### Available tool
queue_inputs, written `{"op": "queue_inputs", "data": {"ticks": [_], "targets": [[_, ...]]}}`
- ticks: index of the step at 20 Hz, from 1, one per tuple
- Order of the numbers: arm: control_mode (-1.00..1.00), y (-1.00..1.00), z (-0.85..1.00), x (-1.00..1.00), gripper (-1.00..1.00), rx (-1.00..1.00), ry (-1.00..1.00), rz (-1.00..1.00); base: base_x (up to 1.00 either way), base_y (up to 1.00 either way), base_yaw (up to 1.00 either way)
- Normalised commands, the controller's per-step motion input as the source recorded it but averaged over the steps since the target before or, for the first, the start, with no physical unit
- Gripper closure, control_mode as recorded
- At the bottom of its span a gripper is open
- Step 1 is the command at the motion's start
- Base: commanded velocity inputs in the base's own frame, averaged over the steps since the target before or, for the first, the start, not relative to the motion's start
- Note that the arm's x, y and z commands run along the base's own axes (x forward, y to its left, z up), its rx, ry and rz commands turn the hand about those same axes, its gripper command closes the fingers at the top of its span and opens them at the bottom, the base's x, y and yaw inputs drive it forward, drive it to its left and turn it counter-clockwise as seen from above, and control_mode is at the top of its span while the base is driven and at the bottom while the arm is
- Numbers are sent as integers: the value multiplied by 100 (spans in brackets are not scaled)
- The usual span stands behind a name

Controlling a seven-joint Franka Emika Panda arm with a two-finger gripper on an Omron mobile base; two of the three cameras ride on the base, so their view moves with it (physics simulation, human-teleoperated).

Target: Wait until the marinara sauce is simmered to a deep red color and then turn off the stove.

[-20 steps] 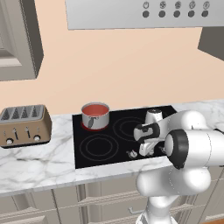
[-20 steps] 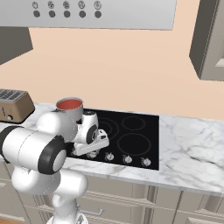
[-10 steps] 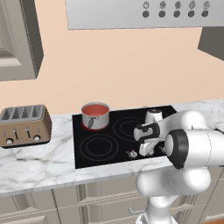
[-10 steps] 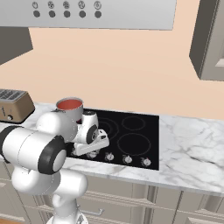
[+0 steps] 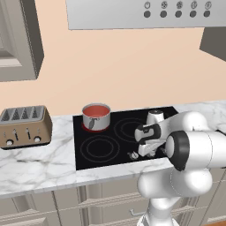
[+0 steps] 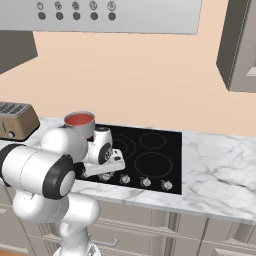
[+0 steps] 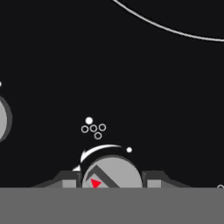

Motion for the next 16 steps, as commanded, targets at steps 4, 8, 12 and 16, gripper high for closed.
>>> {"op": "queue_inputs", "data": {"ticks": [4, 8, 12, 16], "targets": [[-100, -12, 0, -13, 100, 0, 0, -23, 0, 0, 0], [-100, -16, -1, -15, 100, 0, 0, -23, 0, 0, 0], [-100, -11, -3, -18, 100, 0, 0, -24, 0, 0, 0], [-100, -3, -4, -19, 100, 0, 0, -25, 0, 0, 0]]}}
